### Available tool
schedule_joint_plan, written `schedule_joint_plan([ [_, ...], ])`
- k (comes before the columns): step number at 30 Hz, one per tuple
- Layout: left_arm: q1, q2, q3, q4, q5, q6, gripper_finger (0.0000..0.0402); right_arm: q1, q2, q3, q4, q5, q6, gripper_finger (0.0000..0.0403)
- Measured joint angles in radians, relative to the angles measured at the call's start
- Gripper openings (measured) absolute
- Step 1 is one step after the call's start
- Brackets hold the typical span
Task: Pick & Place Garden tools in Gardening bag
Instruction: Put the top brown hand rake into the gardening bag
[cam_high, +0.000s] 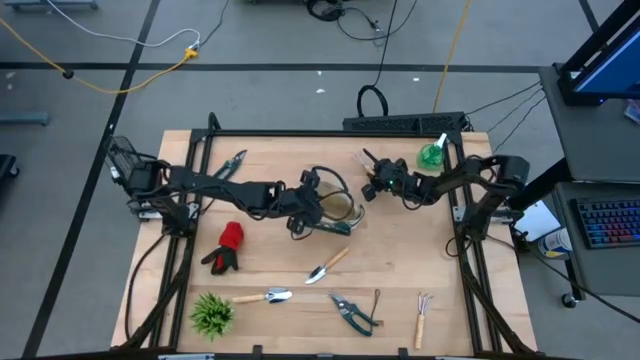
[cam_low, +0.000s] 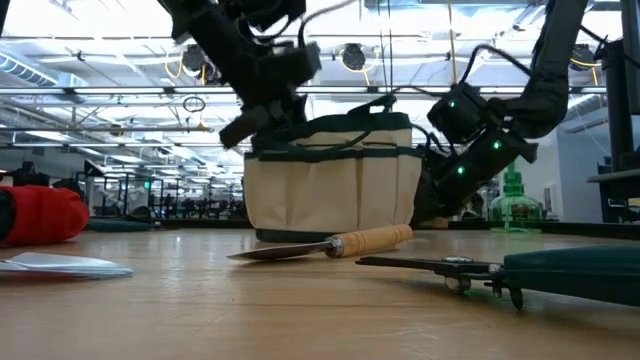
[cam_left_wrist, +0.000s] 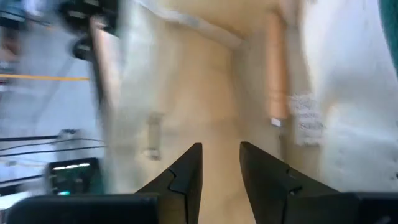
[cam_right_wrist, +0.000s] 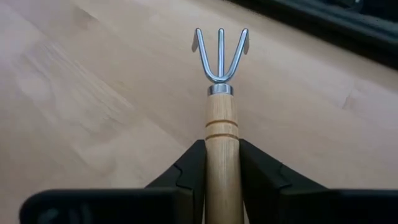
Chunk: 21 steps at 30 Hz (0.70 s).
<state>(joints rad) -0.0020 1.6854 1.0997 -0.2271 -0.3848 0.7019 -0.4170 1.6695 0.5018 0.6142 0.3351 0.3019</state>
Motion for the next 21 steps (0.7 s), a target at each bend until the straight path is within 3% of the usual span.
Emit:
schedule_joint_plan([
  [11, -0.02, -0.098, 0.0, -0.008, -0.029, -0.024, 0.0113, 0.066, -0.155, 0.002, -0.03, 0.014, -0.034, 0.0064],
  [21, -0.02, -0.104, 0.0, 0.038, -0.082, -0.031, 0.0113, 0.103, -0.307, 0.002, -0.03, 0.011, -0.053, 0.0064],
])
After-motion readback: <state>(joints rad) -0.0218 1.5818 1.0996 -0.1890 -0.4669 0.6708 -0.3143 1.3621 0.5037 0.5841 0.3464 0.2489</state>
